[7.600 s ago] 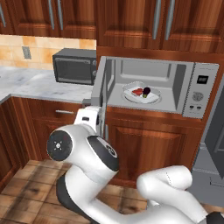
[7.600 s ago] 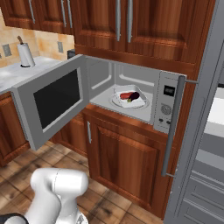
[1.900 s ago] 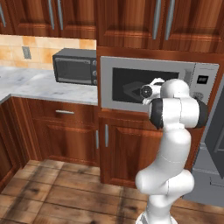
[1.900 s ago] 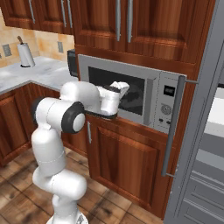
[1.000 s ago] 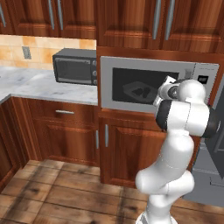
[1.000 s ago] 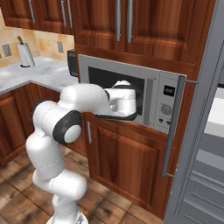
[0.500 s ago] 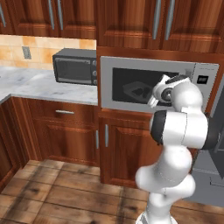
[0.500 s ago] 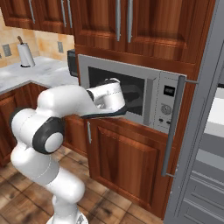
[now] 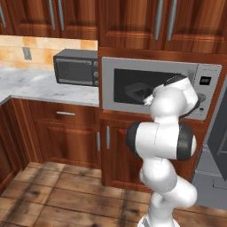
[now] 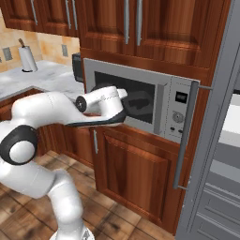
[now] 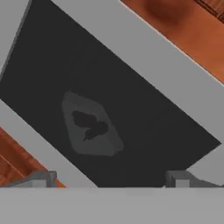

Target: Place the tupperware containing the steak and eggplant meal in the microwave. Close the microwave door and press the start button to reheat the meal.

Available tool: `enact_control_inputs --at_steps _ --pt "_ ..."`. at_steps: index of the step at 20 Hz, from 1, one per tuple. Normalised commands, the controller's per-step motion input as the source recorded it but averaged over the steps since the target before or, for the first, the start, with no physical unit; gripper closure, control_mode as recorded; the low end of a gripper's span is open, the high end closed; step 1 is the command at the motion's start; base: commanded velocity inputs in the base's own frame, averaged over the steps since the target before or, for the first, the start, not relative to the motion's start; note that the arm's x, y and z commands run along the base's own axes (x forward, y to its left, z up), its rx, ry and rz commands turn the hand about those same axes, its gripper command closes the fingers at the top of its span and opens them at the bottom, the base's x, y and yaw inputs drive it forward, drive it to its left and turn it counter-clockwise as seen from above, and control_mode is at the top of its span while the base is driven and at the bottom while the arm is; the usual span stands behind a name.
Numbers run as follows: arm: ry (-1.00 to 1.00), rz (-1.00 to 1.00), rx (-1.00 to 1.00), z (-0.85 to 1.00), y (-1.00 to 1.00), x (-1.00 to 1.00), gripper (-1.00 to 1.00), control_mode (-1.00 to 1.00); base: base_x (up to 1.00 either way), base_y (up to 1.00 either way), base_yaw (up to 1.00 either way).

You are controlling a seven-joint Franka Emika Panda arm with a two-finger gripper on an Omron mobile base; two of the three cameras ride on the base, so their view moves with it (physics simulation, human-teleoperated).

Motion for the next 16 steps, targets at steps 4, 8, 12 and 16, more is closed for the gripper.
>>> enact_control_inputs --at_steps 4,8,12,16 --pt "-0.12 -0.21 0.69 0.93 0.14 0.01 -1.00 -1.00 0.00 0.00 0.00" --pt "-0.28 -0.17 0.77 0.31 0.06 0.06 -1.00 -1.00 0.00 0.00 0.00" --pt "-0.43 -0.21 0.85 0.01 0.06 0.00 -1.00 -1.00 0.00 0.00 0.00" --pt "-0.57 -0.32 0.85 0.00 0.13 0.00 -1.00 -1.00 0.00 0.00 0.00"
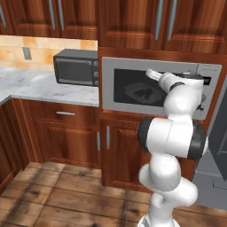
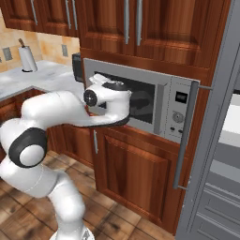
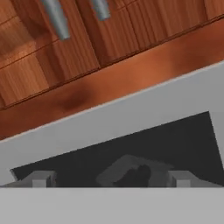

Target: Place the tupperware containing the steak and eggplant meal in the microwave. Close the microwave door and press the start button to reheat the meal.

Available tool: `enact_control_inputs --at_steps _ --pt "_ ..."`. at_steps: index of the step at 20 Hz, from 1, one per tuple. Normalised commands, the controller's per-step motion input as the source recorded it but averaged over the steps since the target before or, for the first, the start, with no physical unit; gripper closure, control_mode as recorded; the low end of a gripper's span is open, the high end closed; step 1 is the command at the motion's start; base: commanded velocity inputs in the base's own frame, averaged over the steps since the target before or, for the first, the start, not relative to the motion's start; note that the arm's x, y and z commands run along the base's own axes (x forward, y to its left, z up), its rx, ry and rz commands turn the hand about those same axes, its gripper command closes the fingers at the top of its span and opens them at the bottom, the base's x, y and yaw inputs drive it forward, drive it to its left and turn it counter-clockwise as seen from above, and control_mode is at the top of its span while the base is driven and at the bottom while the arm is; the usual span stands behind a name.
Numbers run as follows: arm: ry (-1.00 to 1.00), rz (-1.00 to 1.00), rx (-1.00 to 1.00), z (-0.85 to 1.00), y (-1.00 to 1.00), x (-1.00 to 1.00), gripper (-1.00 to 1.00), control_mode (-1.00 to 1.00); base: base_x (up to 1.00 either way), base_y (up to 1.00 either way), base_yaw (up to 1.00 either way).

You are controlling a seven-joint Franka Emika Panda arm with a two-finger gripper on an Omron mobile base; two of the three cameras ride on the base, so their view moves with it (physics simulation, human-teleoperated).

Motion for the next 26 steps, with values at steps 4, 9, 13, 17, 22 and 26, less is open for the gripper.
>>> enact_control_inputs --at_steps 4,9,13,17,22,26 --pt "-0.58 -0.44 0.75 0.12 0.30 -0.02 -1.00 -1.00 0.00 0.00 0.00" --pt "-0.41 -0.44 0.69 0.49 0.44 -0.24 -1.00 -1.00 0.00 0.00 0.00" --pt "-0.11 -0.31 0.74 0.41 0.26 -0.37 -1.00 -1.00 0.00 0.00 0.00" --pt "-0.03 -0.16 0.69 -0.49 0.03 -0.05 -1.00 -1.00 0.00 0.00 0.00" --pt "0.00 -0.06 0.35 -1.00 0.14 0.00 -1.00 -1.00 0.00 0.00 0.00" --pt "-0.01 0.00 0.24 -1.00 0.00 0.00 -1.00 -1.00 0.00 0.00 0.00"
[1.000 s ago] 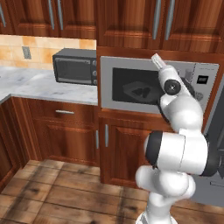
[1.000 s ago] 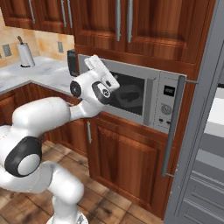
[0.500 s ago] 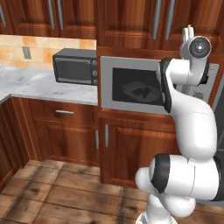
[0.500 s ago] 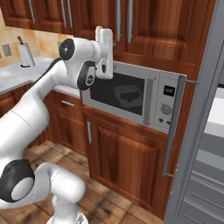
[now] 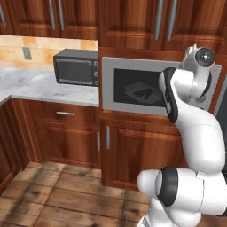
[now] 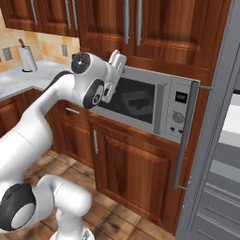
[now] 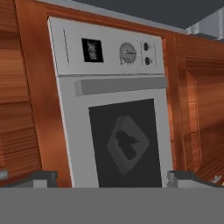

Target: Place the tupperware containing the steak and eggplant meal in the microwave. Close the microwave door and press the start button to reheat the meal.

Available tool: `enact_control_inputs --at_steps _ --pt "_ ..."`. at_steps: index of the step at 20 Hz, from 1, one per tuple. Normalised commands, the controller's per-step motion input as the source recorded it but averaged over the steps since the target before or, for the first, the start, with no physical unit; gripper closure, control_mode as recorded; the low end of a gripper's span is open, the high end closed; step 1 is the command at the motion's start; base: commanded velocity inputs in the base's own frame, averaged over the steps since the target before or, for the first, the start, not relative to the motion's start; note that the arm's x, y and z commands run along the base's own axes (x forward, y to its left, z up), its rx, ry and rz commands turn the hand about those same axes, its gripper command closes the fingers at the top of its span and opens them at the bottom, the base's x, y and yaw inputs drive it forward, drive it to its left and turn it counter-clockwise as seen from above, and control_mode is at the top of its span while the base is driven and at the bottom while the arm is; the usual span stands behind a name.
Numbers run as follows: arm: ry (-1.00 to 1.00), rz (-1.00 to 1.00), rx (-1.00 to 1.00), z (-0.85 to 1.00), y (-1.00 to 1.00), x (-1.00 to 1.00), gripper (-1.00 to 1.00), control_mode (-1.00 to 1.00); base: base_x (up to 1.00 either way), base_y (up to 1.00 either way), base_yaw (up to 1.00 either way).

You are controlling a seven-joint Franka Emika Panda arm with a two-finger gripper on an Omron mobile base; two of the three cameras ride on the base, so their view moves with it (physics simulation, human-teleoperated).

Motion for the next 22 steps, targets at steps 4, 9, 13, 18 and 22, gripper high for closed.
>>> enact_control_inputs --at_steps 4,9,13,18,22 --pt "-0.12 0.00 0.04 -0.71 -0.02 -0.19 -1.00 -1.00 0.00 0.00 0.00" --pt "-0.15 0.00 0.00 -0.70 -0.04 -0.07 -1.00 -1.00 0.00 0.00 0.00" --pt "-0.02 0.00 0.00 -0.16 -0.42 -0.01 -1.00 -1.00 0.00 0.00 0.00" --pt "0.00 0.00 0.04 0.00 -0.60 -0.05 -1.00 -1.00 0.00 0.00 0.00" --pt "0.00 0.00 0.11 0.00 -0.52 -0.03 -1.00 -1.00 0.00 0.00 0.00"
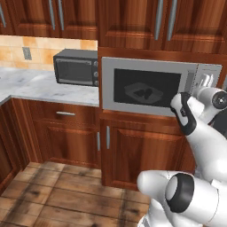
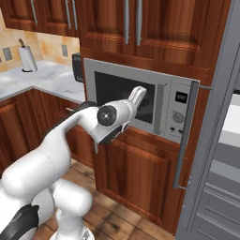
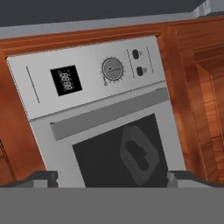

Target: Place the tupperware containing the steak and eggplant meal in the microwave. Close the microwave door and press the start button to reheat the meal.

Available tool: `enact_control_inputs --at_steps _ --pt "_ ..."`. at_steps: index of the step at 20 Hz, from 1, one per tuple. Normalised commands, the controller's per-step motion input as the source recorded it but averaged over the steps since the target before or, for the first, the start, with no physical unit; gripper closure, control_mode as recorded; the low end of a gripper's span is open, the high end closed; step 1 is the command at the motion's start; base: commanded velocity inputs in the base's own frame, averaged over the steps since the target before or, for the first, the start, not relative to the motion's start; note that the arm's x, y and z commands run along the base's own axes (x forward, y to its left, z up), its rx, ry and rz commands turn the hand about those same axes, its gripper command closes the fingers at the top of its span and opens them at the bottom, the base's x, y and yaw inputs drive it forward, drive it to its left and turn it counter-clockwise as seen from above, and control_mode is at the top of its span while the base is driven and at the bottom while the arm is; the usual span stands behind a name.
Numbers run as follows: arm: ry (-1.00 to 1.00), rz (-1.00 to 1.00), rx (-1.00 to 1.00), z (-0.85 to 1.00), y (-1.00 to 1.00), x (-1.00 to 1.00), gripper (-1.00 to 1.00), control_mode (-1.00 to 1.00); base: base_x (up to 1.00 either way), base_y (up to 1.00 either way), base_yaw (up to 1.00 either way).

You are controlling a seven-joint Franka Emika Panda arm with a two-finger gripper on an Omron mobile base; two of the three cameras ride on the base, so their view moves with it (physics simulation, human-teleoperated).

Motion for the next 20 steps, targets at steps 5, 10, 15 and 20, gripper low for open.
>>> enact_control_inputs --at_steps 5,10,15,20 --pt "0.05 0.00 0.03 0.00 -0.30 -0.25 -1.00 -1.00 0.00 0.00 0.00" --pt "0.01 0.00 0.00 -0.22 -0.02 -0.06 -1.00 -1.00 0.00 0.00 0.00" --pt "0.00 0.00 0.00 -0.34 -0.11 0.00 -1.00 -1.00 0.00 0.00 0.00" --pt "0.00 0.00 0.00 -0.34 -0.25 0.00 -1.00 -1.00 0.00 0.00 0.00"
